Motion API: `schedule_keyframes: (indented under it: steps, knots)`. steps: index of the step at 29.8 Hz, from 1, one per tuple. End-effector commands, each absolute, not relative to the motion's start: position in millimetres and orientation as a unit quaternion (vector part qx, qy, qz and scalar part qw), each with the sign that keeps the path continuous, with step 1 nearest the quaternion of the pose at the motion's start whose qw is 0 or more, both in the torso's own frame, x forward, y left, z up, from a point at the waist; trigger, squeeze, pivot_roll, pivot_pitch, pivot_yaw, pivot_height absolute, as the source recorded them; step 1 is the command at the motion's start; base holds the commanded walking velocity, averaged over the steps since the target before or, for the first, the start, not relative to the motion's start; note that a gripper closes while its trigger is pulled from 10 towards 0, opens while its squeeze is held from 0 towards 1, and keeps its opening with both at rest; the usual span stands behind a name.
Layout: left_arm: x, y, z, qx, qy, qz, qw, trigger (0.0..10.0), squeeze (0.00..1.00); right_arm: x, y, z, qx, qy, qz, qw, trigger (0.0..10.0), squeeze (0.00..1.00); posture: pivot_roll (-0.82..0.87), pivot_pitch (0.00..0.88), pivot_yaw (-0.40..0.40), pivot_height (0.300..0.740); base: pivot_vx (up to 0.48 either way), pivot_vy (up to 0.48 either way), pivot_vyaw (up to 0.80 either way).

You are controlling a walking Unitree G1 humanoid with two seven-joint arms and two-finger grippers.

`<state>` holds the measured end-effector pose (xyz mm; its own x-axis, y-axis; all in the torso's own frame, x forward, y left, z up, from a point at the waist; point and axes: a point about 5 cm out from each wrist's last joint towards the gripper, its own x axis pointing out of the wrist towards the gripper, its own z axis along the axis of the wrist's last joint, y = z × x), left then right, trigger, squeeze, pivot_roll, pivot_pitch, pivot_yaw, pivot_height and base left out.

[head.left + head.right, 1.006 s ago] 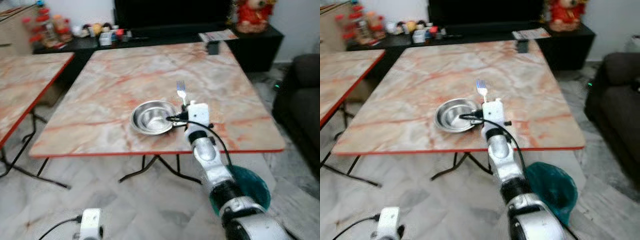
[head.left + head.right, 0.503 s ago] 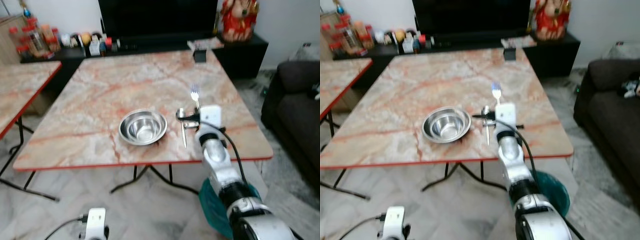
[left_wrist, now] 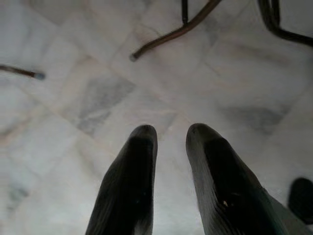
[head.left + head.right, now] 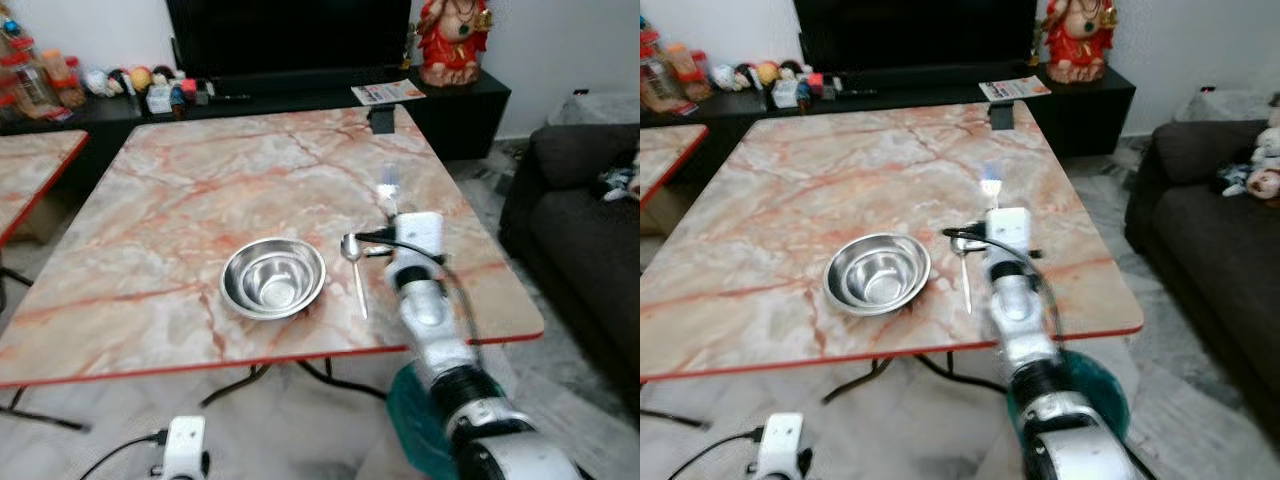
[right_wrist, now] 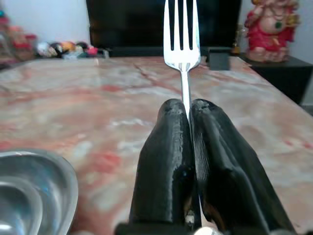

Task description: Setting the table

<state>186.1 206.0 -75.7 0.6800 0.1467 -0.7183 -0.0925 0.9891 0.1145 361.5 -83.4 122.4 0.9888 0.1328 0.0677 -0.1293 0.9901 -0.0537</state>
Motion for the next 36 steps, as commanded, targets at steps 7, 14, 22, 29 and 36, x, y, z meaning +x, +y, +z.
schedule_keyframes:
  steps: [7,14,22,29,36]
  knots:
    - [185,204,-76,0.030,0.395,0.064,0.916,10.0,0.00,361,-93,122,-0.033,-0.042,0.056,0.997,10.0,0.00,-0.01,0.000,0.064,0.740,0.299,0.000,-0.09]
    - [184,203,-77,0.032,0.399,0.064,0.914,10.0,0.00,355,-99,112,-0.038,-0.029,0.050,0.998,10.0,0.00,-0.02,0.000,0.063,0.740,0.035,0.000,0.00]
    - [184,200,-78,0.025,0.401,0.062,0.913,10.0,0.00,355,-108,109,-0.045,-0.022,0.044,0.998,10.0,0.00,-0.03,0.000,0.066,0.740,0.000,0.000,0.00]
    - [184,202,-78,0.028,0.401,0.064,0.913,10.0,0.00,356,-105,110,-0.043,-0.023,0.046,0.998,10.0,0.00,-0.02,0.000,0.066,0.740,0.000,0.000,0.00]
    - [185,204,-77,0.029,0.399,0.068,0.914,10.0,0.00,357,-97,115,-0.064,-0.033,0.060,0.996,10.0,0.00,-0.02,0.000,0.070,0.740,0.000,0.000,0.00]
